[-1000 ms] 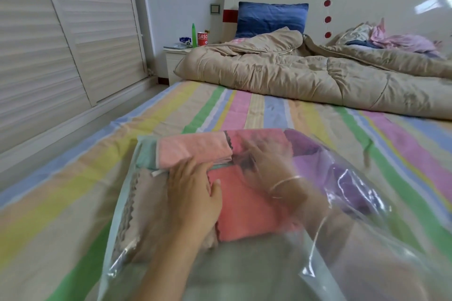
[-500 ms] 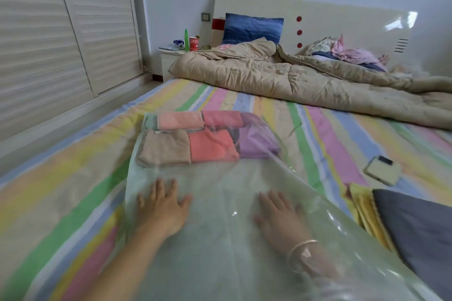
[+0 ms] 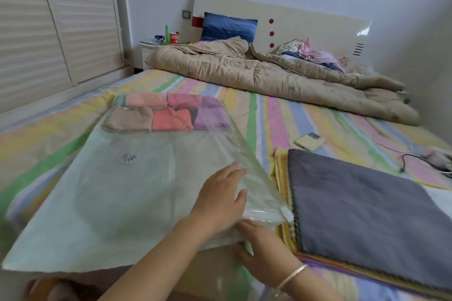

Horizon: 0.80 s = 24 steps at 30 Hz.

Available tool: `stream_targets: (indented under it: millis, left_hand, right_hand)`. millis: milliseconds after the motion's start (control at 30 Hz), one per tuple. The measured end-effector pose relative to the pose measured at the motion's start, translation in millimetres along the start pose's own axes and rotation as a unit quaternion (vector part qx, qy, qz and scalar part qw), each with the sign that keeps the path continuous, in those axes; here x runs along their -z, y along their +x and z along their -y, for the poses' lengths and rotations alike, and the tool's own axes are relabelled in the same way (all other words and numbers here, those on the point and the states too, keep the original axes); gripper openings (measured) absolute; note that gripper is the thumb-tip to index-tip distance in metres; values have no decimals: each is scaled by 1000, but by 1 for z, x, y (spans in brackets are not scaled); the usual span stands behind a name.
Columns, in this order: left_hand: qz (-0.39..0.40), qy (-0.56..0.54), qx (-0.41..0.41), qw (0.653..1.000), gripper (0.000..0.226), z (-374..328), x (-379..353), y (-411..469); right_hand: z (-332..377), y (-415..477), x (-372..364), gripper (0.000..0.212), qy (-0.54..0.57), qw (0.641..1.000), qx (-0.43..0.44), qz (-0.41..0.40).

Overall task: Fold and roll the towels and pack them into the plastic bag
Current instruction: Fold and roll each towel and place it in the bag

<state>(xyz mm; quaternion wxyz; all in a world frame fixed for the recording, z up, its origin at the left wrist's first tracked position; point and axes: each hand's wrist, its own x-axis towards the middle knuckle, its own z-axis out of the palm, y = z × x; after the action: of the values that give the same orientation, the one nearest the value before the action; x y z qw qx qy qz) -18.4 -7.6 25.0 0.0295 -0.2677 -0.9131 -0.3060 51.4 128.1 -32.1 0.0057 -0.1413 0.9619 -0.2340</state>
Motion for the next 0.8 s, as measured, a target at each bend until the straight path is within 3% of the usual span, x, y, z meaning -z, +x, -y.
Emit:
stream_targets:
  millis: [133, 233, 367, 500, 667, 800]
  left_hand:
    - [19, -44, -73, 996, 40, -52, -38, -7]
    - [33, -29, -109, 993, 38, -76, -67, -8]
    - [59, 51, -172, 982, 36, -89, -94, -10]
    - [37, 126, -207, 970, 32, -90, -110, -8]
    - [20, 111, -170, 979, 29, -92, -108, -2]
    - [48, 27, -102, 993, 21, -93, -102, 6]
  right_hand:
    - [-26, -60, 38, 23, 27, 995, -1, -91]
    - [-61, -93, 58, 8, -74, 979, -30, -186]
    - [-97, -117, 79, 37, -209, 962, -94, -150]
    - [-117, -125, 89, 38, -241, 959, -68, -136]
    - [-131, -124, 96, 9, -126, 980, -78, -136]
    - [-136, -126, 100, 9, -64, 983, -94, -142]
